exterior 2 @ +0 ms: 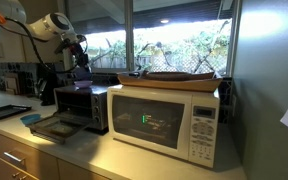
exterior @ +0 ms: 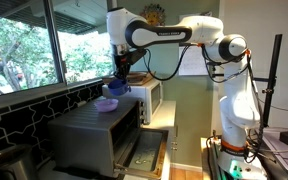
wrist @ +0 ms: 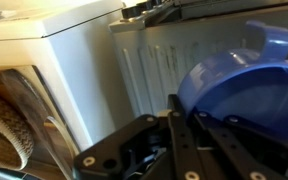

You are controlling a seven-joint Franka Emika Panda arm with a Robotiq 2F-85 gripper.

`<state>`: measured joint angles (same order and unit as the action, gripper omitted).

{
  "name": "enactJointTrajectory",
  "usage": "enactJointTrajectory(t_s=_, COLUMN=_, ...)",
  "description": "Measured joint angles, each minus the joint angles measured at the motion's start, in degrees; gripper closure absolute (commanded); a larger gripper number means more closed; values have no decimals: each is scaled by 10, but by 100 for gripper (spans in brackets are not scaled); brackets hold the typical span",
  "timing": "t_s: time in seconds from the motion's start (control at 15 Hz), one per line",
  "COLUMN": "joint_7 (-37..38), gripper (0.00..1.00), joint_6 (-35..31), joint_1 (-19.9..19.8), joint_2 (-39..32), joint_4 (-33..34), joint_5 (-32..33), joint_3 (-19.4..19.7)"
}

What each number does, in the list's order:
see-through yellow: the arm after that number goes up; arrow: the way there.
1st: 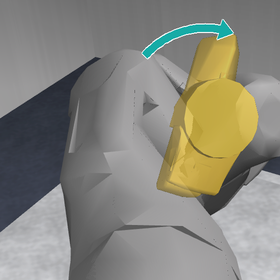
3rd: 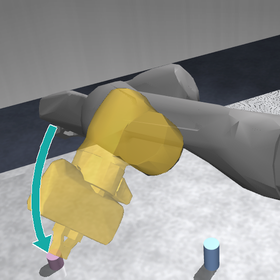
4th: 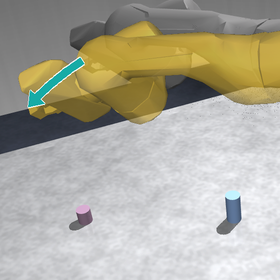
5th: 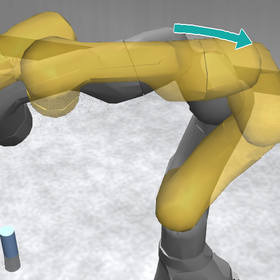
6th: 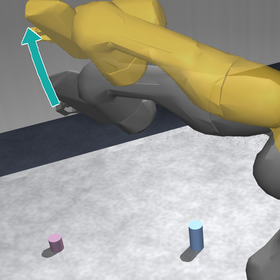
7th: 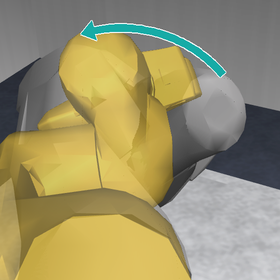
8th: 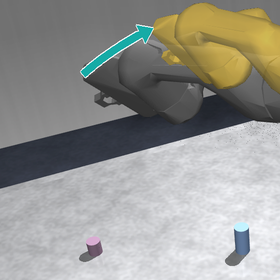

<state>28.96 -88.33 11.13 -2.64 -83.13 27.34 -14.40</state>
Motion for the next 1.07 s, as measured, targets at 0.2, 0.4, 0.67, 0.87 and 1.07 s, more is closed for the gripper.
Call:
enactJointTrajectory(t_s=0.2, joint_7=0, gripper=99, joint_6=0, joint_1=16, joint_2=0, joint_4=6, joint_5=38, joint_3=-1)
enactJointTrajectory(t_s=0.4, joint_7=0, gripper=99, joint_6=-3, joint_1=32, joint_2=-3, joint_4=6, joint_5=74, joint_3=-5)
enactJointTrajectory(t_s=0.67, joint_7=2, gripper=99, joint_6=-6, joint_1=48, joint_2=-13, joint_4=6, joint_5=111, joint_3=-7)
enactJointTrajectory(t_s=0.87, joint_7=3, gripper=99, joint_6=-8, joint_1=54, joint_2=-20, joint_4=6, joint_5=134, joint_3=-7)
enactJointTrajectory(t_s=1.07, joint_7=9, gripper=99, joint_6=-9, joint_1=58, joint_2=-27, joint_4=6, joint_5=151, joint_3=-7)
